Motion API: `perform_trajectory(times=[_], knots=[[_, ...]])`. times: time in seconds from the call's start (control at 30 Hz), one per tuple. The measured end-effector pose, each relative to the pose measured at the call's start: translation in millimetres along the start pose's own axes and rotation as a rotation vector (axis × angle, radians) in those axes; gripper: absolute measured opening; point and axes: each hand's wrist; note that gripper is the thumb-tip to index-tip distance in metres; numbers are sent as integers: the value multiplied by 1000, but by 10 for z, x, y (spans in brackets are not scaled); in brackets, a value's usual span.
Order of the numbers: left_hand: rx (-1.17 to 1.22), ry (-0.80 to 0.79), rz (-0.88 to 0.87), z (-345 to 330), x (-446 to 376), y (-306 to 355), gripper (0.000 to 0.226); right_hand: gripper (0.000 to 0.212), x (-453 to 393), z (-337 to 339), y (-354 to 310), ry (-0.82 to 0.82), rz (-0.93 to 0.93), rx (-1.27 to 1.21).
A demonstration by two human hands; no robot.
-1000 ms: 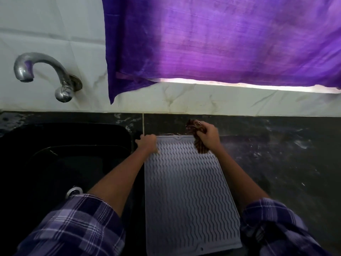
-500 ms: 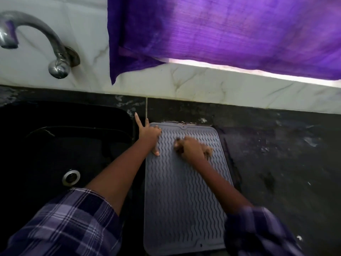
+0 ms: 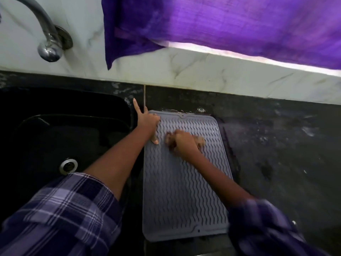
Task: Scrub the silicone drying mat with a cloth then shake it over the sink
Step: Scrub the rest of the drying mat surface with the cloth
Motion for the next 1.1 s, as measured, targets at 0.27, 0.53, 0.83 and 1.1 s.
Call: perform_trajectory(times=[0.27,0.53,0.83,1.1], knots=[[28,18,2,-12,87,-39,108,18,-250,497,100,-177,80,-86],[59,-14,-13,46,152,-68,97,21,603,-159,-131,-79,70,21],[151,45,-172,-299,428,-59,87,23,165,298,-103,-80,97,17],[62,117,-136,-519,512,-43,96,30,1437,-307,-522,-109,252,-45]])
Point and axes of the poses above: each hand's wrist, its own x-axis away from the middle knuckle, its own z-axis out of the back of the hand, y = z × x, and after that the axes turned 14 degrees about z, right-handed
